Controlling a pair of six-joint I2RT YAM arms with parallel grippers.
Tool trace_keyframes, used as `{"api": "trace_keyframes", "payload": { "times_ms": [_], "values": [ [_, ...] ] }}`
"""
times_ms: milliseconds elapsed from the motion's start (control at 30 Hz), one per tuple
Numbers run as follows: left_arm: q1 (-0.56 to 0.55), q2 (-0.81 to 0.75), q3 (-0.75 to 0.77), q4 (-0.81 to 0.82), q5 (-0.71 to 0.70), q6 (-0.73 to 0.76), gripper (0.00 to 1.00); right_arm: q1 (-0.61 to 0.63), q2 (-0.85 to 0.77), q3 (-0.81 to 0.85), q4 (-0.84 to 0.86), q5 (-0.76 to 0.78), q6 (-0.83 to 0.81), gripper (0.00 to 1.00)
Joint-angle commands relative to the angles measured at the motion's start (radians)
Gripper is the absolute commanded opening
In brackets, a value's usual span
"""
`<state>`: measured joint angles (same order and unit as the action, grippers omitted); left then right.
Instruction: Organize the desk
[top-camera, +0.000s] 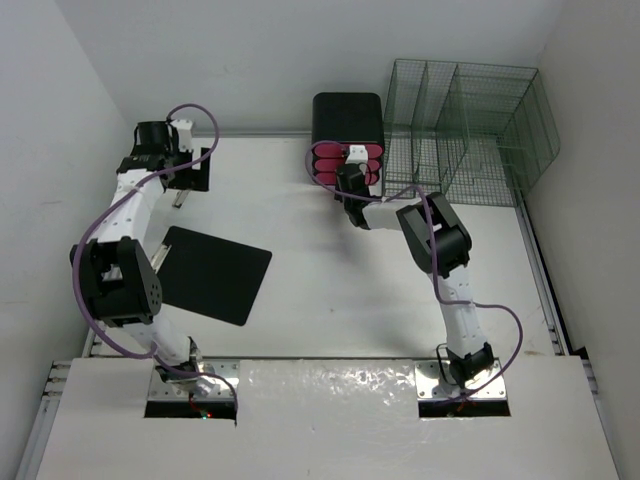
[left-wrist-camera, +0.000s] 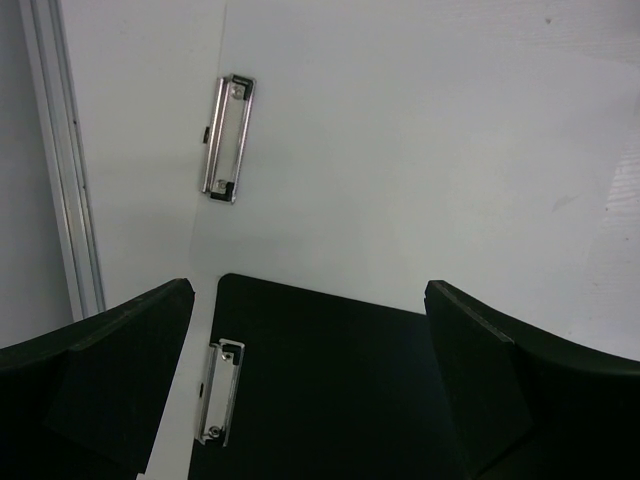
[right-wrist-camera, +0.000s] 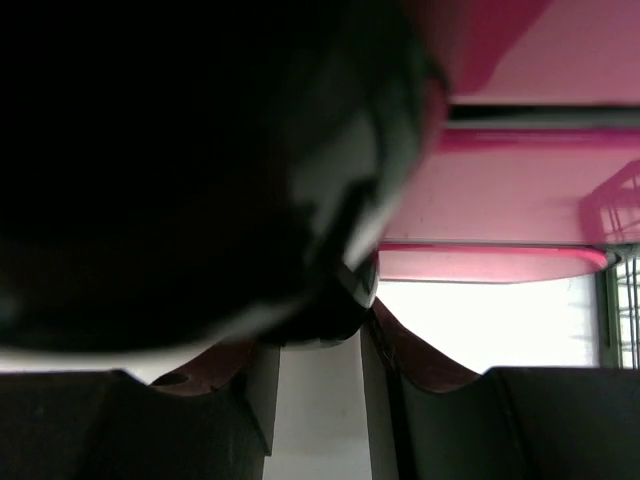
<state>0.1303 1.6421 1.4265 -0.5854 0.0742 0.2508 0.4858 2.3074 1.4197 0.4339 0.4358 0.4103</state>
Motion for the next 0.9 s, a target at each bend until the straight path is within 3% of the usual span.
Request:
{"api": "trace_keyframes", "payload": {
  "times_ms": [0, 233, 500, 600, 867],
  "values": [
    [0.003, 0.031, 0.020, 0.022, -0.008, 0.013, 1.00, -0.012, 0.007, 0.056, 0.147, 0.083, -0.011, 0.30],
    [0.002, 0.042, 0.020, 0.019, -0.020, 0.025, 1.00, -0.012, 0.009, 0.065, 0.167, 0.080, -0.014, 0.34],
    [0.018, 0.143, 0.032, 0.022, -0.119, 0.036, 1.00, -0.009, -0.101, -0.082, 0.193, -0.037, 0.018, 0.65],
    [0.038, 0.223, 0.101, 0.003, -0.145, 0.027, 1.00, -0.010, -0.161, -0.148, 0.180, -0.110, 0.036, 0.70],
    [0.057, 0.395, 0.229, -0.037, -0.217, -0.012, 0.99, -0.010, -0.305, -0.344, 0.189, -0.213, 0.084, 0.72]
  ]
}}
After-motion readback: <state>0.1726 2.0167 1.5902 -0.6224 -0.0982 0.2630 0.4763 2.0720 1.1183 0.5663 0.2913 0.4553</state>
